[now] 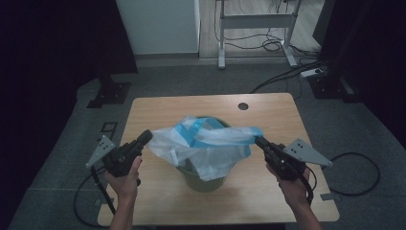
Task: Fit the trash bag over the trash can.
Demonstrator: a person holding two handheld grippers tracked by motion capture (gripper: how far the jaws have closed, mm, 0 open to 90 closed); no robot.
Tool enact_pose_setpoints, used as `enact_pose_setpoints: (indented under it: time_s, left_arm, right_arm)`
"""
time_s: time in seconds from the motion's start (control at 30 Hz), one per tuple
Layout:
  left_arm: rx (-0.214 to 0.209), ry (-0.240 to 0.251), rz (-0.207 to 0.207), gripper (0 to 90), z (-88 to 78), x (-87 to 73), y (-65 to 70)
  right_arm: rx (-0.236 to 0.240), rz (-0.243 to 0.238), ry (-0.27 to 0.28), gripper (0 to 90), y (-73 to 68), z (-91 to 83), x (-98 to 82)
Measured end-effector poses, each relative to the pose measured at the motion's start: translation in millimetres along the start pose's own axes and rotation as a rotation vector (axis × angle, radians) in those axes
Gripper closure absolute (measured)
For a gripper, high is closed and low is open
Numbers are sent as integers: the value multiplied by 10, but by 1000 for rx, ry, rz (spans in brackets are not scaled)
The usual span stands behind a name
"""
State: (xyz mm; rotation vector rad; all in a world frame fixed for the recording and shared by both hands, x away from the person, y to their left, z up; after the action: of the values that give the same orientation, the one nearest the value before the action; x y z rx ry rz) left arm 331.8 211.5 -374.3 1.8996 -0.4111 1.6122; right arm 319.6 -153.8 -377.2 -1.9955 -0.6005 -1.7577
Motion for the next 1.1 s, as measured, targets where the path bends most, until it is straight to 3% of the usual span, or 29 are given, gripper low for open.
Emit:
enact_pose_setpoints:
  time_s: [0.07,0.17,0.3,0.43,0.47,0.67,0.77,0.97,1.1]
  left_arm:
    - [-4,-17,6,900,-20,-71,15]
    - [-18,-31,12,900,-62,-147,58]
    - [-37,-41,1,900,-157,-206,75]
    - [-73,-60,-22,898,-210,-257,79]
    - [-108,-81,-26,872,-212,-267,102]
    - [-106,-86,11,595,-183,-120,174]
    - [-104,-102,40,519,-156,8,212]
    - [-126,-204,113,469,62,167,285]
    - [-148,-256,127,463,185,155,320]
  right_arm:
    - [2,6,-8,889,1,-13,-59]
    - [14,52,-21,889,17,-48,-224]
    - [41,63,-29,888,-52,-91,-326]
    - [64,68,-39,888,-99,-129,-383]
    - [67,65,-45,888,-105,-136,-401]
    - [65,42,-54,888,-81,-113,-325]
    - [65,30,-55,888,-73,-109,-286]
    - [68,8,-62,888,-52,-79,-205]
    - [71,2,-64,888,-60,-59,-178]
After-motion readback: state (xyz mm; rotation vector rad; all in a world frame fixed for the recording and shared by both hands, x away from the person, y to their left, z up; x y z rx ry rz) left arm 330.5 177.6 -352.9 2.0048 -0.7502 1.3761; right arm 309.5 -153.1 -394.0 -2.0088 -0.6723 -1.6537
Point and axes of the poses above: each handheld gripper's, and its own axes: z roughly forward along the jaws, x roughly out of its top, y roughly to its right, the point moved 7 cm from there along z, roughly forward along the jaws, and after that the axes turned 1 degree about -y, right-handed, at the moved point
